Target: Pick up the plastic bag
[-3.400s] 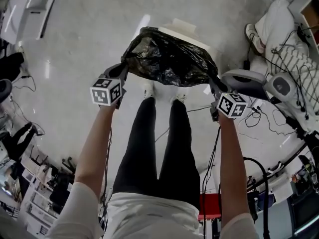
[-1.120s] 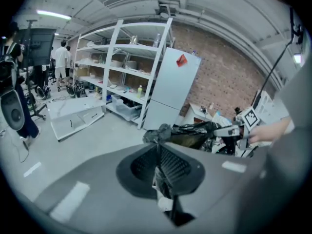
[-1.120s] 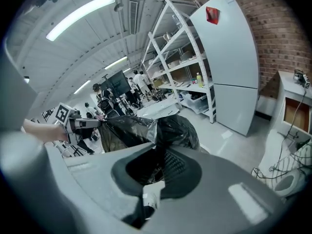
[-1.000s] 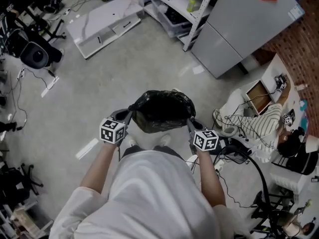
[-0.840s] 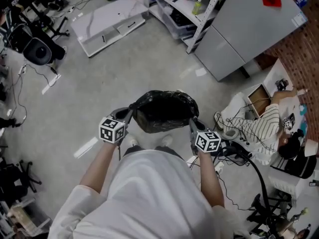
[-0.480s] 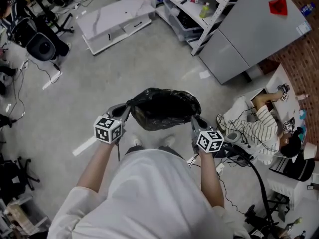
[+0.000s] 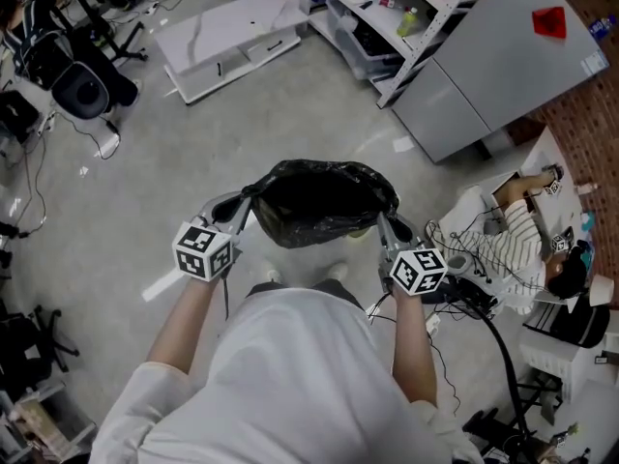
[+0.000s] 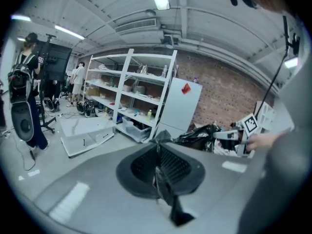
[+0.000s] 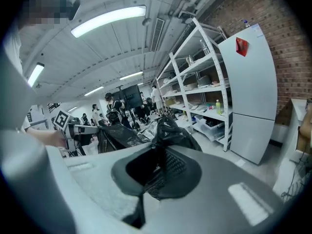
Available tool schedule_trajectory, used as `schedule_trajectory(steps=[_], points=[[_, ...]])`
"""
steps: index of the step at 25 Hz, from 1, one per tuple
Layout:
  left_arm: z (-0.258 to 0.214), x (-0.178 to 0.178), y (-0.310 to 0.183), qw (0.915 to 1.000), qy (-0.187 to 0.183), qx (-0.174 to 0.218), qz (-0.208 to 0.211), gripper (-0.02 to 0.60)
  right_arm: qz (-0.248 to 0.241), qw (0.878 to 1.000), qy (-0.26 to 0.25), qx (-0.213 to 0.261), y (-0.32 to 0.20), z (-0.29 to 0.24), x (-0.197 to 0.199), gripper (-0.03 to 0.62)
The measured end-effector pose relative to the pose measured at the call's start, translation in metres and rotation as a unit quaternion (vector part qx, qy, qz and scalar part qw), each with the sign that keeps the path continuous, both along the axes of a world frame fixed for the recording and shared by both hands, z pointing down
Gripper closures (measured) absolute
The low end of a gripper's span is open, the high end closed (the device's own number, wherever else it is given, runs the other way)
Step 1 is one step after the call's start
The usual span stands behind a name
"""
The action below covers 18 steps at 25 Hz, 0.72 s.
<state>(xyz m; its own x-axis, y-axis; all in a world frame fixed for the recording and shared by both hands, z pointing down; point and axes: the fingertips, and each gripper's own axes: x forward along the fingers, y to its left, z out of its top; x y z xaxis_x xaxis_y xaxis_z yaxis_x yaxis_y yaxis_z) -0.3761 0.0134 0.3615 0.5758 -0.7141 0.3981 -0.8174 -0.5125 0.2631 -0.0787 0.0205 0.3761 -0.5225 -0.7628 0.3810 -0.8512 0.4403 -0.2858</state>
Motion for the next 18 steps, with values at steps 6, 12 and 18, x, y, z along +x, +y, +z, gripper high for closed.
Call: schedule_trajectory(steps=[6,12,18], points=[[0.001,-0.002,-0.005,0.9996,-0.012,0.01,0.023,0.575,0.028,1.0,0.004,0.003,-0.003,0.007,0.006,0.591],[-0.005,0.022,-0.009,0.9994,-0.019,0.009,0.029,0.575,0.042,0.999,-0.018,-0.001,-0.006,0.005,0.028,0.592],[-0.03,0.053,-0.011,0.9984,-0.034,0.033,0.032,0.575,0.03,0.999,-0.029,0.014,-0.007,-0.013,0.042,0.592]])
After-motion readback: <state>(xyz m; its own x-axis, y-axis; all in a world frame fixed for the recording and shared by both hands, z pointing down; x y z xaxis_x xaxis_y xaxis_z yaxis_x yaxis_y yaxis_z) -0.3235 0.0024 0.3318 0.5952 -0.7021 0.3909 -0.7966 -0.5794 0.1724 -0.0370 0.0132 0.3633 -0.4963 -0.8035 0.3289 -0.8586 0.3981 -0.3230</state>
